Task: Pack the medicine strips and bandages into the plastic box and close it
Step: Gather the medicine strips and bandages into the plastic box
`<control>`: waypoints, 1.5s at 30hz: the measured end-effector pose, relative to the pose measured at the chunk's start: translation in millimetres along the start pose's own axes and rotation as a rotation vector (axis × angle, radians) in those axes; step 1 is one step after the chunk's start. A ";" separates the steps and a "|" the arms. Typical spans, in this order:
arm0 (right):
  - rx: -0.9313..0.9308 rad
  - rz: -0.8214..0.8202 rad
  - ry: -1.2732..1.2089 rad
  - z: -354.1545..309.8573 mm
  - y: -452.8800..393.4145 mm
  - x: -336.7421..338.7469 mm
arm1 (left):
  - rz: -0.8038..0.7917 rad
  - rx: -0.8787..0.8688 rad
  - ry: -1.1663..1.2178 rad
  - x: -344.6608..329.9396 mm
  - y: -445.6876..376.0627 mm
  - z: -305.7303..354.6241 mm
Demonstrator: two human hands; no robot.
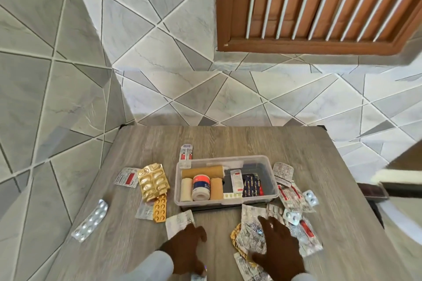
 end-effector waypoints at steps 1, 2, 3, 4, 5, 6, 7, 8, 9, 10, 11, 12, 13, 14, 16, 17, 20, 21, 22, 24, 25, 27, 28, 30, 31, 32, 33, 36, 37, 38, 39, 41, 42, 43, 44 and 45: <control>-0.011 -0.002 0.014 -1.3 3.2 -5.5 | -0.015 -0.020 -0.050 -6.7 2.7 -2.7; -0.026 -0.003 0.019 -1.5 6.1 -8.8 | -0.021 -0.035 -0.102 -12.5 5.5 -3.1; -0.039 0.009 0.010 -1.8 8.0 -11.1 | -0.019 -0.047 -0.147 -18.0 8.3 -3.8; -0.050 0.029 -0.005 -4.8 10.8 -12.6 | -0.005 -0.067 -0.185 -22.7 12.1 -4.5; -0.060 0.040 -0.021 -8.7 14.2 -14.0 | 0.014 -0.087 -0.211 -26.8 15.7 -5.3; -0.061 0.043 -0.034 -11.9 15.5 -14.7 | 0.042 -0.100 -0.222 -28.8 17.0 -4.8; -0.055 0.051 -0.038 -15.7 17.0 -14.9 | 0.067 -0.107 -0.219 -30.0 18.1 -5.4; -0.051 0.064 -0.045 -20.1 18.5 -14.4 | 0.086 -0.110 -0.218 -29.9 18.9 -6.3; -0.055 0.076 -0.059 -22.5 21.0 -13.8 | 0.094 -0.113 -0.221 -30.5 20.3 -6.3; -0.064 0.090 -0.075 -24.5 23.2 -12.3 | 0.106 -0.118 -0.237 -29.9 20.2 -6.3; -0.078 0.107 -0.087 -24.6 26.0 -10.5 | 0.116 -0.125 -0.253 -29.6 20.8 -6.1; -0.099 0.126 -0.096 -23.1 28.7 -7.8 | 0.129 -0.125 -0.259 -28.4 20.0 -6.1; -0.126 0.149 -0.102 -20.0 31.3 -5.3 | 0.142 -0.119 -0.247 -27.1 19.4 -7.2; -0.158 0.172 -0.110 -16.1 34.6 -1.8 | 0.164 -0.114 -0.220 -23.8 17.9 -8.5; -0.223 0.192 -0.162 -4.4 39.8 -0.1 | 0.202 -0.085 -0.092 -17.4 14.5 -14.8; -0.254 0.187 -0.201 3.0 40.8 -2.2 | 0.208 -0.073 0.015 -15.2 12.3 -17.5; -0.282 0.156 -0.242 16.8 38.0 -4.5 | 0.206 -0.061 0.318 -10.2 6.3 -13.2; -0.268 0.152 -0.242 18.8 34.4 -2.9 | 0.219 -0.054 0.401 -6.8 3.5 -8.5; -0.252 0.142 -0.250 18.3 30.8 -1.7 | 0.237 -0.055 0.483 -2.9 0.5 -3.1; -0.217 0.109 -0.281 18.6 21.3 -2.1 | 0.248 -0.065 0.644 1.9 -7.4 12.1; -0.210 0.081 -0.291 19.2 17.4 -4.2 | 0.228 -0.050 0.722 0.6 -11.2 18.7; -0.184 0.050 -0.301 21.8 6.8 -2.8 | 0.196 -0.004 0.836 -3.7 -20.1 31.3; -0.173 0.040 -0.317 22.6 2.7 -2.1 | 0.204 0.019 0.858 -5.8 -24.6 33.8; -0.149 0.005 -0.392 27.4 -7.8 -1.7 | 0.245 0.039 0.845 -7.0 -33.8 42.7; -0.136 -0.014 -0.431 29.9 -13.9 -2.3 | 0.266 0.049 0.830 -7.3 -37.8 47.9; -0.120 -0.040 -0.461 30.0 -18.1 -2.9 | 0.278 0.069 0.822 -8.4 -40.8 50.7; -0.105 -0.067 -0.512 30.2 -22.6 -4.6 | 0.293 0.087 0.820 -8.2 -42.6 53.6; -0.087 -0.140 -0.705 37.3 -35.5 -10.6 | 0.367 0.177 0.833 -7.1 -45.7 57.5; -0.089 -0.152 -0.741 38.6 -38.3 -9.5 | 0.383 0.196 0.846 -6.1 -45.9 57.8; -0.086 -0.164 -0.770 39.1 -40.5 -8.2 | 0.396 0.208 0.856 -6.0 -47.0 57.2; -0.080 -0.183 -0.809 39.0 -42.6 -5.3 | 0.412 0.215 0.868 -4.4 -47.5 58.3; -0.063 -0.233 -0.847 38.2 -45.9 -2.1 | 0.422 0.207 0.902 -2.5 -46.0 62.6; -0.044 -0.251 -0.839 35.9 -46.1 0.7 | 0.418 0.196 0.914 -1.7 -44.1 64.5; -0.028 -0.262 -0.810 34.9 -46.8 2.8 | 0.421 0.176 0.922 -0.4 -41.7 67.4; -0.007 -0.262 -0.786 33.5 -47.3 5.9 | 0.430 0.158 0.925 0.4 -39.0 68.8; 0.015 -0.252 -0.762 32.6 -48.0 9.9 | 0.437 0.139 0.920 1.6 -35.4 70.6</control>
Point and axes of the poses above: each hand's wrist, its own y-axis away from the middle knuckle, its own x-axis out of the back of the hand, z = x × y, the point moved 10 cm from there along -y, towards the middle knuckle, and after that the axes turned 3 degrees about y, right-handed, at the moved point
